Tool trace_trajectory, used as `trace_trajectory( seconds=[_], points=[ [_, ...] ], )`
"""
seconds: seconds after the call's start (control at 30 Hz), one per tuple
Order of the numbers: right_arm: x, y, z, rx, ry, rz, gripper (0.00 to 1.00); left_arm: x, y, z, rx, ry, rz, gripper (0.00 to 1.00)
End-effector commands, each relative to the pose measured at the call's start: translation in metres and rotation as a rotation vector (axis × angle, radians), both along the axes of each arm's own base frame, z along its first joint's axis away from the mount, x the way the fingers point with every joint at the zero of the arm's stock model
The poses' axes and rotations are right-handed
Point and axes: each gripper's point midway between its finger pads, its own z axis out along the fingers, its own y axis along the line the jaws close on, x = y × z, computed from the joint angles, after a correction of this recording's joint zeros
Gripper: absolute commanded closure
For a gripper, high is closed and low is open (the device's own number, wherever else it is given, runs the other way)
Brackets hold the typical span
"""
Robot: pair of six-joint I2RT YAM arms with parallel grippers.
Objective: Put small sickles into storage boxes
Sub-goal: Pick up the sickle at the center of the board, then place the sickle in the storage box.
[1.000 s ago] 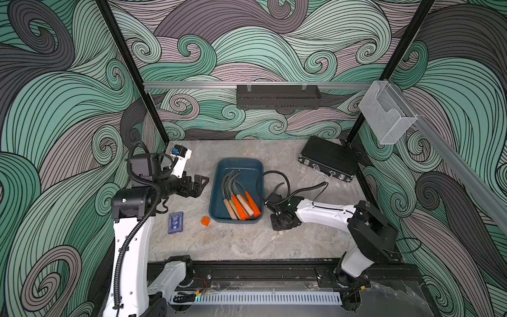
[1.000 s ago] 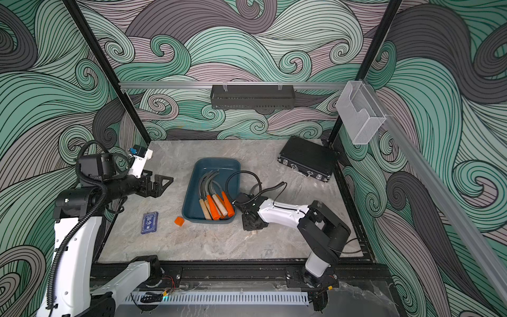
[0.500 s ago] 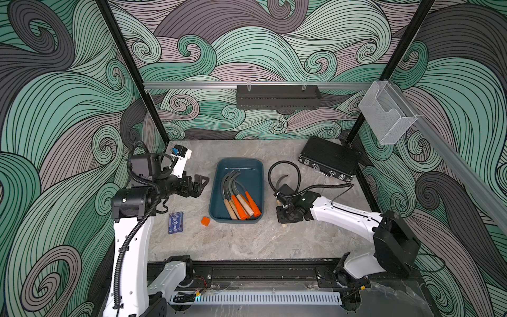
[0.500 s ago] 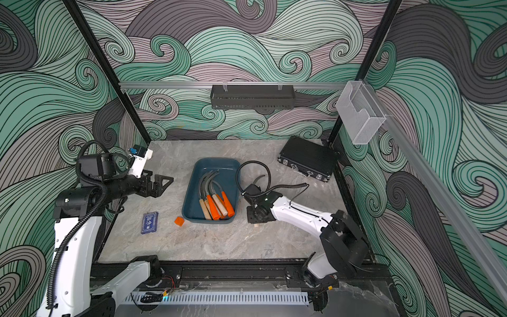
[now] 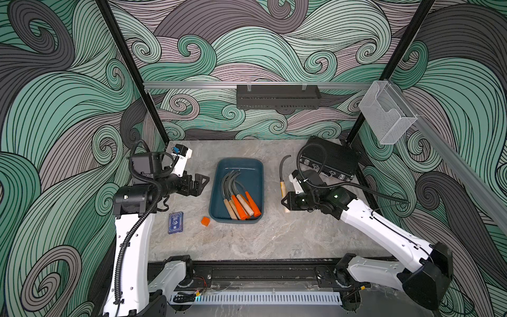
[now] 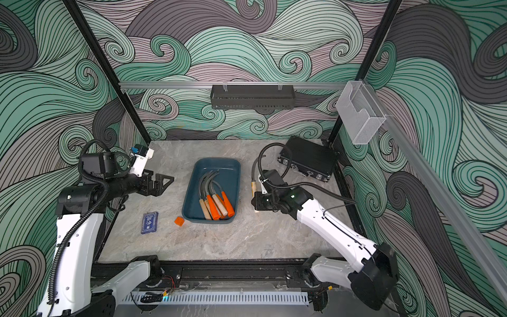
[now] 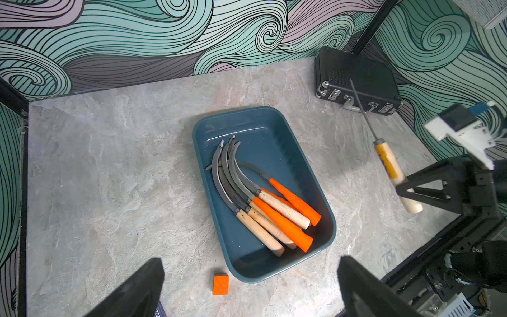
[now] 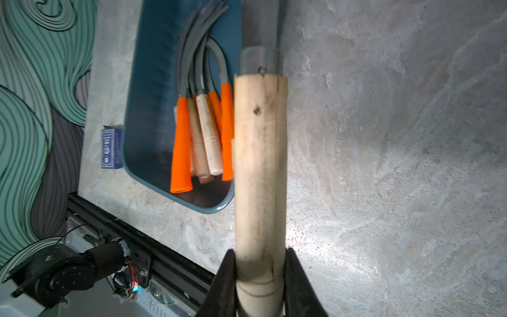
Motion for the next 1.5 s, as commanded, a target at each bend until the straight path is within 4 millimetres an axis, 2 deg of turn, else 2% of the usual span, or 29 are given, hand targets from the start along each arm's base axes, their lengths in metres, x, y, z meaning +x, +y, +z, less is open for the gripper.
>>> trace_trajectory(
  seconds=[0.0, 0.13, 0.33, 0.5, 0.87, 1.17, 1.47],
  points=[
    [-0.007, 0.007, 0.022, 0.049, -0.007, 0.060, 1.00, 0.001, -0.001, 0.001, 0.001, -0.004, -0.006, 0.02],
    [-0.007, 0.013, 0.039, 0.089, -0.025, 0.077, 1.00, 0.002, -0.001, 0.000, -0.004, 0.005, -0.003, 0.01],
    [-0.007, 0.018, 0.049, 0.116, -0.027, 0.093, 1.00, 0.004, 0.005, 0.001, 0.028, 0.005, 0.016, 0.01],
    [-0.006, 0.022, 0.052, 0.129, -0.021, 0.100, 1.00, 0.005, 0.004, -0.003, 0.019, 0.010, 0.016, 0.01],
    [-0.007, 0.034, 0.058, 0.166, -0.015, 0.120, 1.00, 0.008, 0.003, 0.002, 0.008, 0.006, 0.020, 0.01],
    [-0.015, 0.071, 0.060, 0.178, -0.018, 0.195, 1.00, 0.004, 0.003, 0.004, 0.007, 0.003, 0.023, 0.01],
    [-0.029, 0.112, 0.052, 0.186, 0.000, 0.268, 1.00, -0.001, 0.003, 0.003, 0.007, 0.002, 0.025, 0.01]
  ],
)
